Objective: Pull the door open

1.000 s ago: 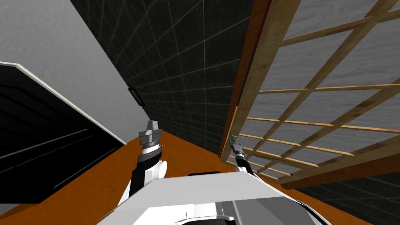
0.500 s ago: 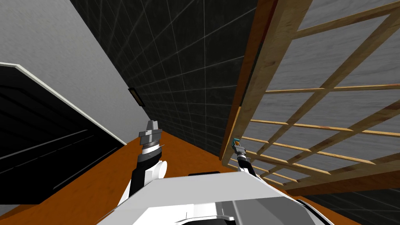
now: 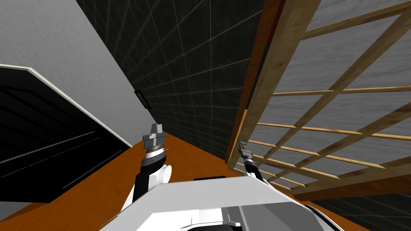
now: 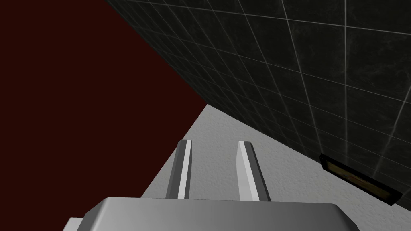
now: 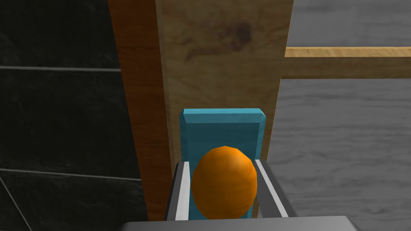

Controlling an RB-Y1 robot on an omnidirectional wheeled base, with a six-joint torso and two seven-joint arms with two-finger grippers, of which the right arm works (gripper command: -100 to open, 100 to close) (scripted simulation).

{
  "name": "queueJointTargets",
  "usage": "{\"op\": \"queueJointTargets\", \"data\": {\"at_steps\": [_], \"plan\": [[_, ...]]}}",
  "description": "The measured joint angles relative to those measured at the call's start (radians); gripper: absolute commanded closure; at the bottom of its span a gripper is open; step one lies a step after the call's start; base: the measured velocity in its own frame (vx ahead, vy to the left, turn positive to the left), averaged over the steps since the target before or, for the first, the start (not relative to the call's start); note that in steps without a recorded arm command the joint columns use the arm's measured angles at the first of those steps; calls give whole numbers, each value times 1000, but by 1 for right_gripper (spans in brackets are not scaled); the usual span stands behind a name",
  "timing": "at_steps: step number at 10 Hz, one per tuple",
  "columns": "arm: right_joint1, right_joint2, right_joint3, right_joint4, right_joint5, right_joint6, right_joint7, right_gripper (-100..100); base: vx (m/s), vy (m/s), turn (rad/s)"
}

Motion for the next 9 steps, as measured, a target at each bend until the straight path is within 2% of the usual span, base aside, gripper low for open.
{"op": "queueJointTargets", "data": {"at_steps": [2, 7, 8, 9], "plan": [[1, -13, 22, 1, 11, -4, -25, 100, -222, -9, 100], [30, -54, 90, -21, 46, -13, -100, 100, -233, -18, 86], [38, -61, 100, -34, 51, -13, -110, 100, -96, -14, 25], [42, -59, 104, -34, 53, -10, -111, 100, -175, -34, 97]]}}
